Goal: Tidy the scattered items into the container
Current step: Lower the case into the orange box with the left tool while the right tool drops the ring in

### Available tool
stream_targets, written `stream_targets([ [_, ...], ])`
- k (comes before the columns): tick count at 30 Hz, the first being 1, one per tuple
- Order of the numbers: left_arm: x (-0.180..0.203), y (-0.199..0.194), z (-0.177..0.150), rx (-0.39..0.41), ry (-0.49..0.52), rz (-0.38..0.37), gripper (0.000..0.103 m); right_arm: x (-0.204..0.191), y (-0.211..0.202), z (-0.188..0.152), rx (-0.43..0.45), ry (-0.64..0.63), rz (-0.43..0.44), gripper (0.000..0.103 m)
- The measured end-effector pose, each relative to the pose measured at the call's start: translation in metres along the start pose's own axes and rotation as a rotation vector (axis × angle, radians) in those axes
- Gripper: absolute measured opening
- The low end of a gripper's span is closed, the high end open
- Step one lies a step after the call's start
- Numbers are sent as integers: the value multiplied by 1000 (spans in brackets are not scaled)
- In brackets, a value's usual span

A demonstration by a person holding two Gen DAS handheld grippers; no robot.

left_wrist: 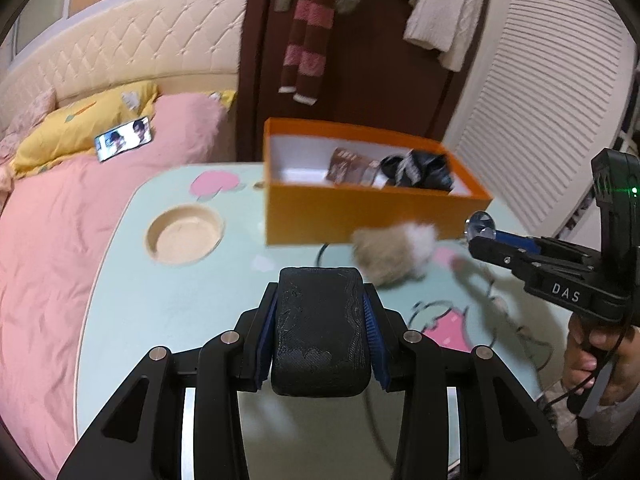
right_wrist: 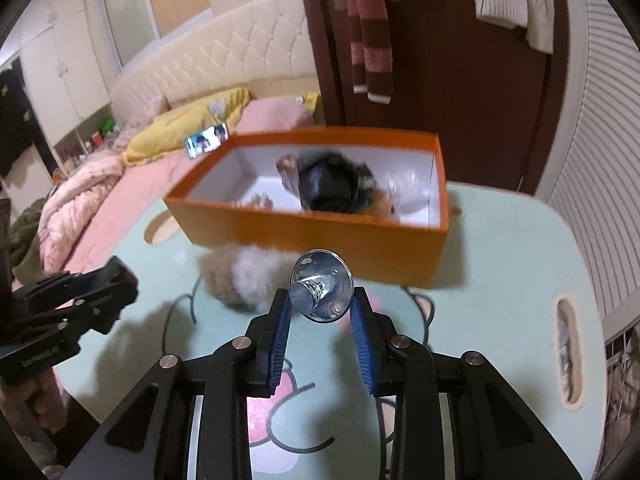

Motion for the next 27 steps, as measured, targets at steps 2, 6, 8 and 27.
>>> stream_targets([
  [2, 7, 2, 13, 16, 1, -26, 40, 0, -5, 10, 24, -1, 7, 29],
  [6, 20, 13, 39, 37, 41, -28, 40, 0, -5, 28, 56, -10, 7, 29],
  [8, 25, 17, 51, 46, 56, -35, 40, 2, 1, 37, 64, -20, 1, 29],
  [27, 7, 90, 91, -39, 48, -14, 40, -4, 85, 72, -11, -31, 62, 28],
])
Point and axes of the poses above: each gripper's, at about its wrist camera, not at the fingertips, and y roughly the way its jaws point, x to its right, z to its top, the point moved 6 cm from there along y, roughly the way its jaws point, and after that the axes turned 4 degrees about x, right-handed, at the moved point
